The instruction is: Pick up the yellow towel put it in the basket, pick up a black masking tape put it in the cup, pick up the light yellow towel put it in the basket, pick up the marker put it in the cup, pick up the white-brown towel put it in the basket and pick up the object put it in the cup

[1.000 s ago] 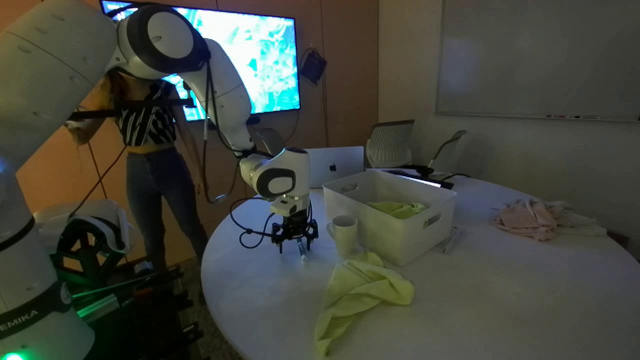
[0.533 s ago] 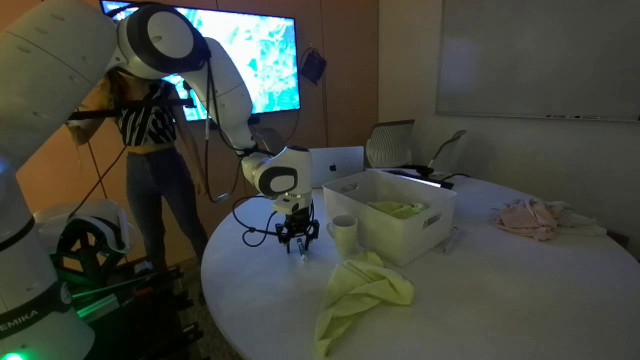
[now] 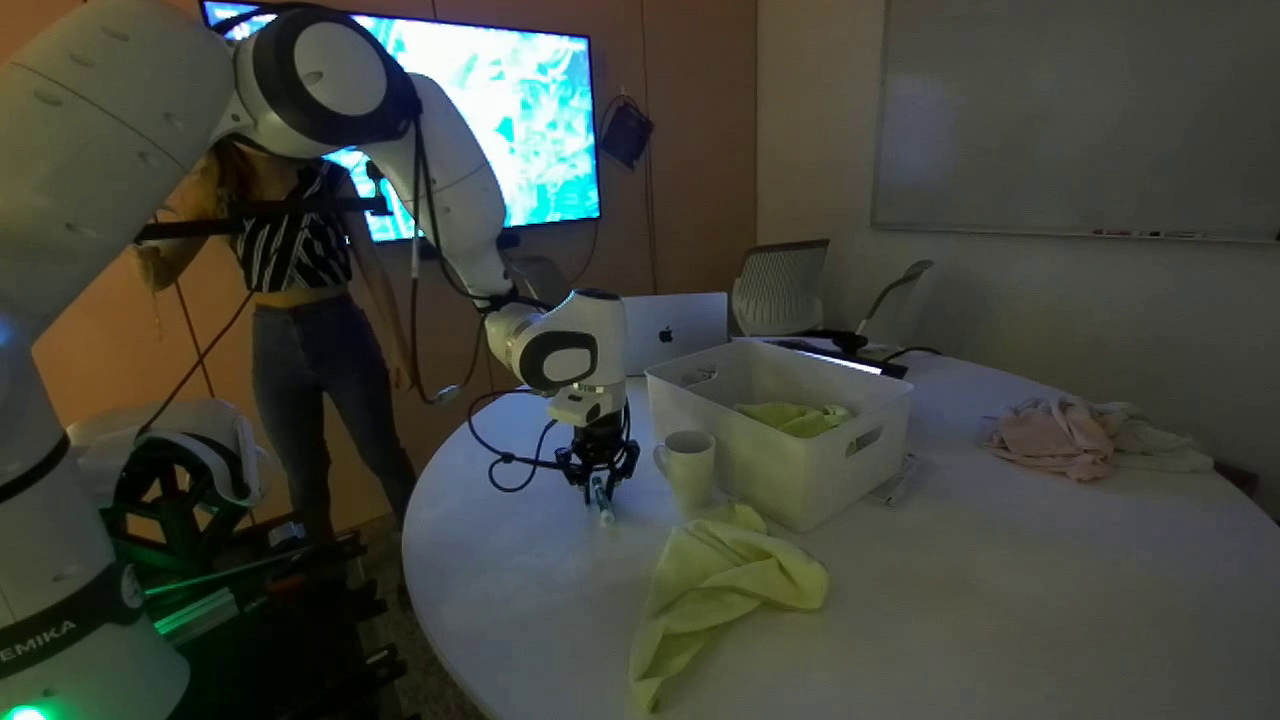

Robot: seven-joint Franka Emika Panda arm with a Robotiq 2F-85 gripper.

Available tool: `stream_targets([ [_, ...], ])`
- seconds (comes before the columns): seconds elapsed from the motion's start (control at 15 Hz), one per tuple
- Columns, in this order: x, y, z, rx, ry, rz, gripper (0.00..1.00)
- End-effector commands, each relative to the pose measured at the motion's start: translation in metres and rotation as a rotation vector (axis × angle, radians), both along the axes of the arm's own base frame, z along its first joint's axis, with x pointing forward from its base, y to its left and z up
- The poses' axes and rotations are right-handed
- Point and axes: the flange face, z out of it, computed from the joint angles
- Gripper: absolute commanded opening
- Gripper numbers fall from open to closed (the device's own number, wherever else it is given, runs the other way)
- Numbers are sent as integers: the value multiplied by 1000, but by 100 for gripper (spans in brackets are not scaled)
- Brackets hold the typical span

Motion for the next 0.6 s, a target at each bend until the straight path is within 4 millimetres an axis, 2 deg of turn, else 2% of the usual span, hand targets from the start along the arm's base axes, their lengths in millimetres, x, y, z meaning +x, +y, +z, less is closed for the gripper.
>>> stream_targets([
  [0.0,4,2,2,-13,-2,25,5],
  [0.07,5,1,3,-14,-3,27,0],
  [0.2,5,1,2,-17,-1,29,5],
  [0.53,3,1,12,-45,1,47,5],
])
